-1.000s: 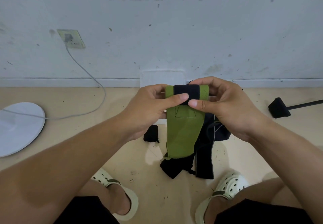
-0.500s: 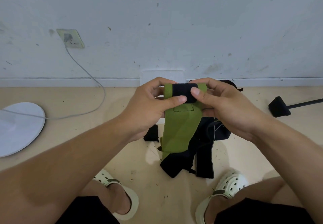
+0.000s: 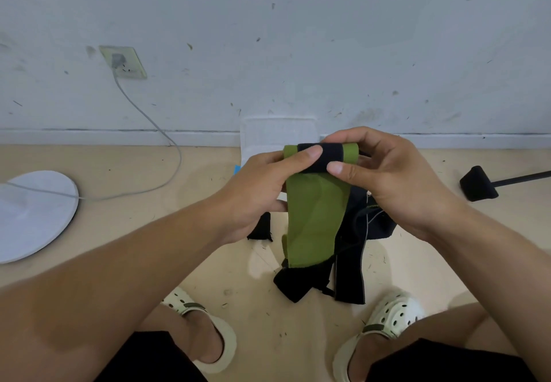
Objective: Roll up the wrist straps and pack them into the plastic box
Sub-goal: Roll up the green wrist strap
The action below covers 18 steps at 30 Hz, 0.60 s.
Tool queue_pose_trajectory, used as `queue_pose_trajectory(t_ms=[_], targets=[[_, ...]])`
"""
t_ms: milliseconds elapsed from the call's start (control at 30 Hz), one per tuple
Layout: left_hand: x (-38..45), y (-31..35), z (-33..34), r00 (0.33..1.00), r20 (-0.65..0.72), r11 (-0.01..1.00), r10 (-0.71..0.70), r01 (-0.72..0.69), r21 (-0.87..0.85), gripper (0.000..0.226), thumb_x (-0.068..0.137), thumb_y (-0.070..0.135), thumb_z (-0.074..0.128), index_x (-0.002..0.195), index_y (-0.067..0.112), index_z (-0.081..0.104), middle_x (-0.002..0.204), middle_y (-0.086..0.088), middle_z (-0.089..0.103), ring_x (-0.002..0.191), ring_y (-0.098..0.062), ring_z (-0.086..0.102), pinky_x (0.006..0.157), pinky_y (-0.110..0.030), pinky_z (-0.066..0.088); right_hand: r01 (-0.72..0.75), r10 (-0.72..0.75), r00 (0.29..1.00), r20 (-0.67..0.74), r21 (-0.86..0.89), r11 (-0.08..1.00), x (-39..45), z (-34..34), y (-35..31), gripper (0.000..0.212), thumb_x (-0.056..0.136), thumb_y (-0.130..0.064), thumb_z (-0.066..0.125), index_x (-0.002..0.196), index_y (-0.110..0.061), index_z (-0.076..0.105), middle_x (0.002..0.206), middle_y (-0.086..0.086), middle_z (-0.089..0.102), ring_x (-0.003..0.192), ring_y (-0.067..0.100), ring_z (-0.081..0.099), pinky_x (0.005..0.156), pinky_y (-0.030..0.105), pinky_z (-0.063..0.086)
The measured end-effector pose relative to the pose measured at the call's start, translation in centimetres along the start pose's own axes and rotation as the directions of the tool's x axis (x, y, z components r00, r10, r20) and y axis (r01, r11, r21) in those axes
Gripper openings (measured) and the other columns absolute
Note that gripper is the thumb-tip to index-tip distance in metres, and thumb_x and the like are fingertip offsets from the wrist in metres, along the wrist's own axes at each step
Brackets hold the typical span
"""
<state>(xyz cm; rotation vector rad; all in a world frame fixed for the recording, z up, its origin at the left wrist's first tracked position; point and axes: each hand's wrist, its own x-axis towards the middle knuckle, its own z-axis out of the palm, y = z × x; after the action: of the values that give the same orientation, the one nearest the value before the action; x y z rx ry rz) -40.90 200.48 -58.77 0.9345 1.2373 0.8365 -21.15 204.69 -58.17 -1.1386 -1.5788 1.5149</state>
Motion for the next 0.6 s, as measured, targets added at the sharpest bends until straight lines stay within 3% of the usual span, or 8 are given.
queue_pose_trajectory(t_ms=[100, 200, 267, 400, 600], targets=[[0.12, -0.05, -0.11, 1.000, -0.025, 0.999, 0.018, -0.019, -0.026, 0.028, 0.101, 0.033, 0.064, 0.123, 0.022, 0.074, 0.114, 0.001, 0.079, 0.108, -0.016, 0.075, 0.095, -0.042, 0.060, -0.030, 0.030, 0.999, 0.011, 0.027, 0.999, -0.02, -0.16, -0.16, 0.036, 0.077, -0.012, 0.081, 0.111, -0.019, 0.074, 0.111, 0.006, 0.079, 0.104, 0.023, 0.076, 0.092, 0.030, 0.059], [0.23, -0.11, -0.20, 0.999, -0.030, 0.999, 0.040, -0.041, -0.035, 0.026, 0.098, 0.025, 0.068, 0.123, 0.018, 0.073, 0.115, -0.001, 0.079, 0.107, -0.016, 0.075, 0.089, -0.039, 0.061, -0.064, 0.064, 0.998, 0.002, 0.081, 0.995, 0.18, -0.37, -0.15, 0.044, 0.070, -0.029, 0.083, 0.113, -0.020, 0.076, 0.117, 0.015, 0.075, 0.112, 0.035, 0.072, 0.105, 0.044, 0.055], [0.39, -0.22, -0.35, 0.997, -0.050, 0.997, 0.054, -0.056, -0.046, 0.026, 0.094, 0.019, 0.073, 0.121, 0.016, 0.072, 0.112, -0.001, 0.079, 0.104, -0.017, 0.076, 0.089, -0.040, 0.062, -0.098, 0.099, 0.995, -0.002, 0.122, 0.988, 0.32, -0.40, -0.21, 0.047, 0.074, -0.028, 0.080, 0.119, -0.017, 0.073, 0.123, 0.018, 0.072, 0.112, 0.036, 0.071, 0.104, 0.046, 0.056], [0.57, -0.37, -0.54, 0.996, -0.048, 0.996, 0.075, -0.078, -0.046, 0.031, 0.089, 0.010, 0.078, 0.118, 0.018, 0.071, 0.105, -0.002, 0.078, 0.101, -0.020, 0.077, 0.088, -0.040, 0.062, -0.153, 0.148, 0.988, 0.049, 0.129, 0.980, 0.38, -0.37, -0.33, 0.047, 0.078, -0.023, 0.076, 0.124, -0.015, 0.070, 0.121, 0.015, 0.073, 0.102, 0.023, 0.075, 0.096, 0.035, 0.060], [0.56, -0.62, -0.57, 0.996, -0.016, 0.994, 0.090, -0.091, -0.053, 0.036, 0.085, 0.012, 0.081, 0.118, 0.016, 0.070, 0.104, -0.003, 0.079, 0.099, -0.021, 0.077, 0.085, -0.037, 0.063, -0.127, 0.126, 0.992, 0.019, 0.046, 0.991, 0.30, -0.56, -0.06, 0.050, 0.072, -0.029, 0.081, 0.121, -0.023, 0.073, 0.117, 0.012, 0.076, 0.110, 0.037, 0.071, 0.104, 0.044, 0.056]])
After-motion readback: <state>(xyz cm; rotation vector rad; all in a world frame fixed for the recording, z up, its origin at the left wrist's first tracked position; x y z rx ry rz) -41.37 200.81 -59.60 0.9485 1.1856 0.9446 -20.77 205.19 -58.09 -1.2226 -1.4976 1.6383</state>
